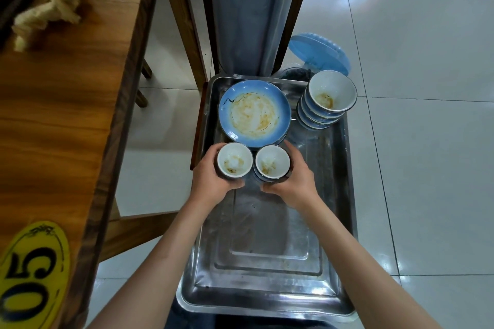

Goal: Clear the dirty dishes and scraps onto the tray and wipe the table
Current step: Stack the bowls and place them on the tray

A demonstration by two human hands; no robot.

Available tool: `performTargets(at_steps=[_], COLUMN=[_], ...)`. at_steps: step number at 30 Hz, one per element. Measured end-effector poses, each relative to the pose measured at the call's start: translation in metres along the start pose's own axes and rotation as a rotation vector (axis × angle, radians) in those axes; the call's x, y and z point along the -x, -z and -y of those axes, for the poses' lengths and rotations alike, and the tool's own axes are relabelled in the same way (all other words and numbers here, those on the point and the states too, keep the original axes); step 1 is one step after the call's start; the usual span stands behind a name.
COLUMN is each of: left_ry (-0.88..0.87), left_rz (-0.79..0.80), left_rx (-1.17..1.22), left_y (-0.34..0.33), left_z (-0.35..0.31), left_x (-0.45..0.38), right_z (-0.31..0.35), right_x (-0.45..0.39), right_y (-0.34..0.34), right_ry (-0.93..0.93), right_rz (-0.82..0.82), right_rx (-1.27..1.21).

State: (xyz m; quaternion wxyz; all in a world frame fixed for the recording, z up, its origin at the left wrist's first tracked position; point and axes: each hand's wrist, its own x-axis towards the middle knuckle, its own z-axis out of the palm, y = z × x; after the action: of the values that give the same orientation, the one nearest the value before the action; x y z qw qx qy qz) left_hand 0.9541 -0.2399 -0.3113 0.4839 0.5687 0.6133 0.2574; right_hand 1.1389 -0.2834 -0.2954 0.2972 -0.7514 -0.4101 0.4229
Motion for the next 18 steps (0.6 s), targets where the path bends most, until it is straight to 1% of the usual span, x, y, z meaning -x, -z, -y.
performTargets(at_steps=[4, 9, 14, 18], left_ry=[0.085, 0.161, 0.208, 0.176], left_rz=[0.021, 0.017, 0.011, 0.033], left_rx=[-0.008, -0.077, -0.095, -0.067], left_y=[0.011, 0.037, 0.068, 0.090], left_z=[-0.011, -0.050, -0.106, -0.151], left_x=[0.017, 0.051, 0.086, 0.118], right_z=[0.007, 0.037, 0.084, 0.128], right_x=[0.021, 0.060, 0.099, 0.127], right_y=[0.013, 0.041, 0.075, 0.100], right_ry=[-0.069, -0.134, -0.120, -0.078], right_rz=[0.032, 0.068, 0.105, 0.127], right_rx=[-0.009, 0.027, 0.112, 0.154])
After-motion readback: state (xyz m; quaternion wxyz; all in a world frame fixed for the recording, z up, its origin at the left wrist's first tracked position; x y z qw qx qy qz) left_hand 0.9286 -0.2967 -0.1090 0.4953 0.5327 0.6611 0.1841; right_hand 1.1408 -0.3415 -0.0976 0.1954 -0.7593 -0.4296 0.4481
